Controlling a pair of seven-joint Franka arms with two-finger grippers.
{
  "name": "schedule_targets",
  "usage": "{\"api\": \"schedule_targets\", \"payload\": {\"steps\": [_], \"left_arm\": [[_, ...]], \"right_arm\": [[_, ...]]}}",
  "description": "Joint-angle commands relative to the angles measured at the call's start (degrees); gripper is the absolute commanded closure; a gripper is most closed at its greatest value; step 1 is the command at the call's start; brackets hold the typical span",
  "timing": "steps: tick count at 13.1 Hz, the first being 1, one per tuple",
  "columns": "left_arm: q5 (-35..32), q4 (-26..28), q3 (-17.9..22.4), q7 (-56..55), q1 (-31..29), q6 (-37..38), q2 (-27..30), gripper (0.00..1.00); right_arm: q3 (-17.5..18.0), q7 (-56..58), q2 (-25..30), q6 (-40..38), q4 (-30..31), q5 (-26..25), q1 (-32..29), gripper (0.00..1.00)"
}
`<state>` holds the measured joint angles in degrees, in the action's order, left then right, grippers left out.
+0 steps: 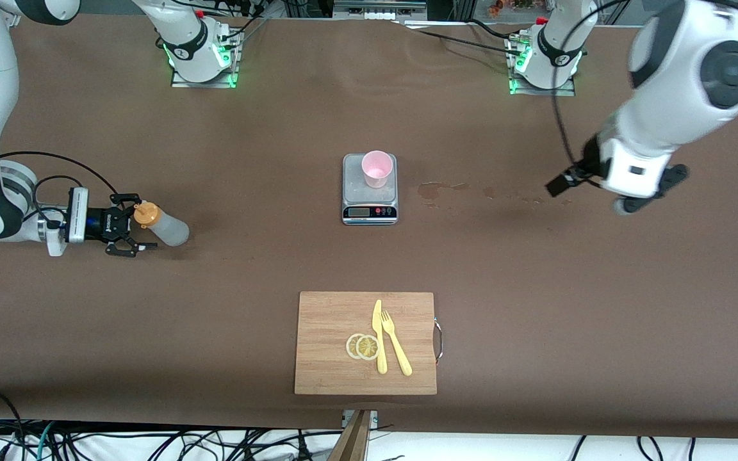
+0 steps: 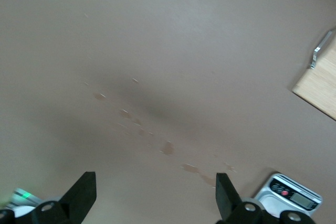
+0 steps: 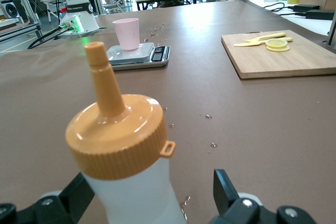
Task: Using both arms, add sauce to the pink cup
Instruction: 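Release the cup with the left gripper while the right gripper grasps the bottle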
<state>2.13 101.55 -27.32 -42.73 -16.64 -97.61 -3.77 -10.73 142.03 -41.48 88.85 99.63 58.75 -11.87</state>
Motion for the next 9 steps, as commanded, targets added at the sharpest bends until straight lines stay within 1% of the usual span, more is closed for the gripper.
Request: {"api": "schedule_targets", "payload": {"steps": [1,2,3,4,5,6,7,8,9], "left_arm": [[-1.07,-5.38,6.02,6.14,2.11,5.67,0.08,0.00],[-0.99,-5.84,9.10,9.56,4.05,6.38,0.16,0.00],[-0.72,-5.84,13.30,13.86,6.59,8.12,0.69,0.00],[-0.63,-5.67,18.57,18.51,11.06,9.45,1.39,0.00],[-0.63,-4.27,24.19,21.34,16.76,9.81,2.00,0.00],[-0.55,-3.22,27.90,23.37,19.51,9.64,3.23,0.00],[-0.37,-2.86,29.59,27.40,20.23,9.55,3.50,0.00],[0.85,-3.03,29.69,29.44,20.33,9.11,3.07,0.00],[1.30,-3.64,29.69,29.89,20.33,7.46,3.15,0.00]], "right_arm": [[-0.17,1.41,-1.58,-0.09,-1.10,2.15,1.05,0.02],[-0.17,1.41,-1.76,0.00,-1.10,2.15,1.06,0.03],[-0.17,1.50,-1.76,0.18,-1.10,2.24,1.06,0.07],[-0.17,1.50,-1.85,0.27,-1.10,2.24,1.06,0.14],[-0.17,1.59,-1.94,0.44,-1.01,2.16,1.06,0.24],[-0.17,1.59,-1.94,0.88,-1.01,1.89,1.14,0.42],[-0.17,1.50,-1.85,0.97,-1.01,1.80,1.15,0.59],[-0.17,1.41,-1.76,1.14,-1.01,1.80,1.32,0.71],[-0.17,0.80,-1.50,1.93,-1.10,1.72,1.58,0.77]]}}
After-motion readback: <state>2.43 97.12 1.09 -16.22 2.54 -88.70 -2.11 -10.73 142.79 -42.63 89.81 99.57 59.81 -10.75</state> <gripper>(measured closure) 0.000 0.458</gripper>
